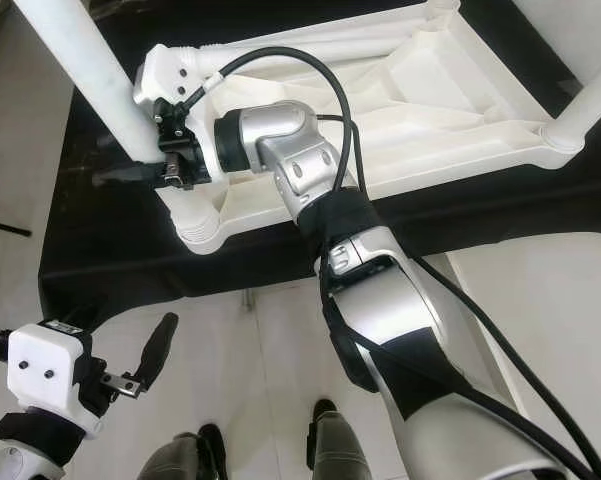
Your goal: Building children table
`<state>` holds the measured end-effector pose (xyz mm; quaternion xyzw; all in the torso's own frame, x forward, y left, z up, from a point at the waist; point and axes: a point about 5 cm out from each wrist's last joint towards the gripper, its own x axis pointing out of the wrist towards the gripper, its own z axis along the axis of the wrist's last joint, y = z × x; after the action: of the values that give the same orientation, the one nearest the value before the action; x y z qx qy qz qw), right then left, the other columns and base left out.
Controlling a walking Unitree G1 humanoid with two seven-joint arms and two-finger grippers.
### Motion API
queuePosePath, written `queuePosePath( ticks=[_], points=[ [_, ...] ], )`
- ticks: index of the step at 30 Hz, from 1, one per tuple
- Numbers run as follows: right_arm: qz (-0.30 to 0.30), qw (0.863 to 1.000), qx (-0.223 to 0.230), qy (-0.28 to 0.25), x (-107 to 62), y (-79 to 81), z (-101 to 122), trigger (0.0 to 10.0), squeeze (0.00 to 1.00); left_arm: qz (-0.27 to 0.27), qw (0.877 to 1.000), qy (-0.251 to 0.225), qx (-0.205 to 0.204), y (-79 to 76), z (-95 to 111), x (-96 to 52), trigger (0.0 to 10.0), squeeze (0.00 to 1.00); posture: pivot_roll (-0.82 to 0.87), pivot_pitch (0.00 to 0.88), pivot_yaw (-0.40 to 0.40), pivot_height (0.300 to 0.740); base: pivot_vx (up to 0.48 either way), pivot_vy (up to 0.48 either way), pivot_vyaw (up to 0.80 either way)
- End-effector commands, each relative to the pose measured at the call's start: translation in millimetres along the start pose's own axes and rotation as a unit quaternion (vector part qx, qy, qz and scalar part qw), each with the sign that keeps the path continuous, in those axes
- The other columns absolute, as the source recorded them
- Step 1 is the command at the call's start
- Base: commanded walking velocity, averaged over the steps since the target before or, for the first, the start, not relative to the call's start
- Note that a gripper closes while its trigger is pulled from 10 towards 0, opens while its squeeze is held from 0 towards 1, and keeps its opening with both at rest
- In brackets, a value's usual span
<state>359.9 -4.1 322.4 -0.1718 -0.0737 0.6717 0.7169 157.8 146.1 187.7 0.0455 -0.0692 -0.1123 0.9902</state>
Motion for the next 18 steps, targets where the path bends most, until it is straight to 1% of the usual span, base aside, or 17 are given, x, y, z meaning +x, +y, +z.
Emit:
queuePosePath(
  ticks=[1,2,4,5,8,9,10,13,15,16,17,18],
  points=[
    [-0.007,0.997,0.054,0.049,4.2,6.7,-34,10.0,0.00,0.004,1.000,0.016,-0.001,1.8,-4,-1.7,10.0,0.00,0.05,0.410,0.048,0.740,0.000,0.000,0.00],
    [-0.029,0.996,0.068,0.046,2.7,5.9,-38,10.0,0.00,0.004,1.000,0.016,-0.001,2.3,-5,-1.4,10.0,0.00,0.05,0.412,0.051,0.740,0.000,0.000,0.00],
    [-0.029,0.996,0.068,0.046,2.7,5.9,-38,10.0,0.00,0.004,1.000,0.016,-0.001,2.3,-5,-1.4,10.0,0.00,0.05,0.412,0.051,0.740,0.000,0.000,0.00],
    [-0.052,0.995,0.078,0.046,1.4,4.7,-40,10.0,0.00,0.004,1.000,0.016,-0.001,2.8,-5,-1.1,10.0,0.00,0.05,0.411,0.052,0.740,0.000,0.000,0.00],
    [-0.141,0.983,0.112,0.045,-5.7,-1.0,-49,10.0,0.00,0.005,1.000,0.018,0.001,4.3,-6,-0.2,10.0,0.00,0.05,0.411,0.057,0.740,0.000,0.000,0.00],
    [-0.141,0.983,0.112,0.045,-5.7,-1.0,-49,10.0,0.00,0.005,1.000,0.018,0.001,4.3,-6,-0.2,10.0,0.00,0.05,0.411,0.057,0.740,0.000,0.000,0.00],
    [-0.184,0.975,0.118,0.045,-9.5,-3.0,-53,10.0,0.00,0.005,1.000,0.018,0.001,5.4,-6,0.1,10.0,0.00,0.04,0.412,0.056,0.740,0.000,0.000,0.00],
    [-0.229,0.964,0.131,0.041,-11.1,-2.1,-56,10.0,0.00,0.006,1.000,0.018,0.002,6.6,-6,0.0,10.0,0.00,0.04,0.412,0.052,0.740,0.000,0.000,0.00],
    [-0.272,0.955,0.112,0.046,-12.8,0.9,-59,10.0,0.00,0.007,1.000,0.017,0.003,7.0,-6,0.4,10.0,0.00,0.04,0.412,0.052,0.740,0.000,0.000,0.00],
    [-0.272,0.955,0.112,0.046,-12.8,0.9,-59,10.0,0.00,0.007,1.000,0.017,0.003,7.0,-6,0.4,10.0,0.00,0.04,0.412,0.052,0.740,0.000,0.000,0.00],
    [-0.284,0.952,0.106,0.047,-13.4,2.1,-60,10.0,0.00,0.007,1.000,0.017,0.003,7.1,-6,0.5,10.0,0.00,0.04,0.412,0.052,0.740,0.000,0.000,0.00],
    [-0.301,0.946,0.109,0.042,-12.4,8.2,-61,10.0,0.00,0.007,1.000,0.017,0.003,7.3,-6,0.6,10.0,0.00,0.04,0.414,0.052,0.740,0.000,0.000,0.00]
  ],
)
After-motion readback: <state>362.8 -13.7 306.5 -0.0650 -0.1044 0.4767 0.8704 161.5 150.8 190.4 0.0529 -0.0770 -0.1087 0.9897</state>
